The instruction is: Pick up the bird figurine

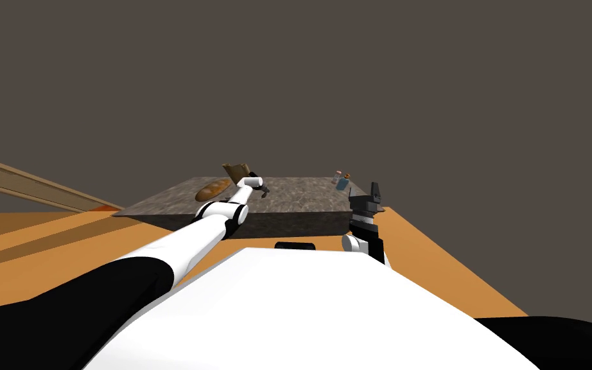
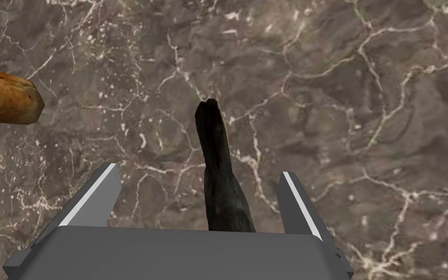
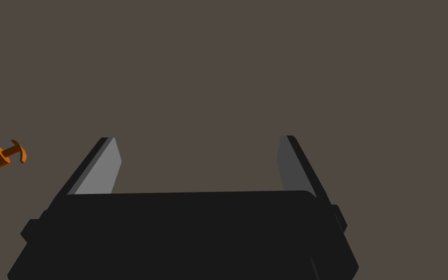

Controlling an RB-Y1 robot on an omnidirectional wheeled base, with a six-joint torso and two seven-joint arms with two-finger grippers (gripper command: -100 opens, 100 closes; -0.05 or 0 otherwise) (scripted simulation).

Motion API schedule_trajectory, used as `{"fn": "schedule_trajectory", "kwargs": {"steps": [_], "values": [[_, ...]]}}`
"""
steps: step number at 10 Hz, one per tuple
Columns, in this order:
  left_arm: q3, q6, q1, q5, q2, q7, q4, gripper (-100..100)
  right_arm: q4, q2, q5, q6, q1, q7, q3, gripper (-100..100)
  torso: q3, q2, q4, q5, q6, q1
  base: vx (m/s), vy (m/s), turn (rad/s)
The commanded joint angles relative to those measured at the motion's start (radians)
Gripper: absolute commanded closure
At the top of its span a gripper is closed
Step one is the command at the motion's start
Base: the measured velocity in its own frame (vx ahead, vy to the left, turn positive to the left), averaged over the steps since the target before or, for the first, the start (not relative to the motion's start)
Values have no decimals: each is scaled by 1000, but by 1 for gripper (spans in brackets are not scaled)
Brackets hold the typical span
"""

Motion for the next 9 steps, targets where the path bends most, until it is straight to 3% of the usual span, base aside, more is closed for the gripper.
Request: {"fn": "schedule_trajectory", "kwargs": {"steps": [1,2,3,6,8,9], "values": [[2,50,-41,2,0,46,50,-100,0,0,0,0,0,0,0,0,0,0,0,0,0,0,46,19,5],[2,59,-41,2,0,46,70,-100,0,0,0,0,0,0,0,0,0,-1,0,0,0,0,35,17,-2],[5,96,-73,4,2,82,110,-100,0,0,0,0,0,0,0,0,0,0,0,0,0,0,41,17,6],[7,141,-102,6,3,115,165,-100,0,0,0,0,0,0,0,0,0,0,0,0,0,0,37,17,3],[11,205,-152,9,4,174,236,-100,0,0,0,0,0,0,0,0,0,0,0,0,0,0,55,22,10],[11,209,-152,9,4,174,243,-100,0,0,0,0,0,0,0,0,-1,-1,0,0,0,1,42,26,1]]}}
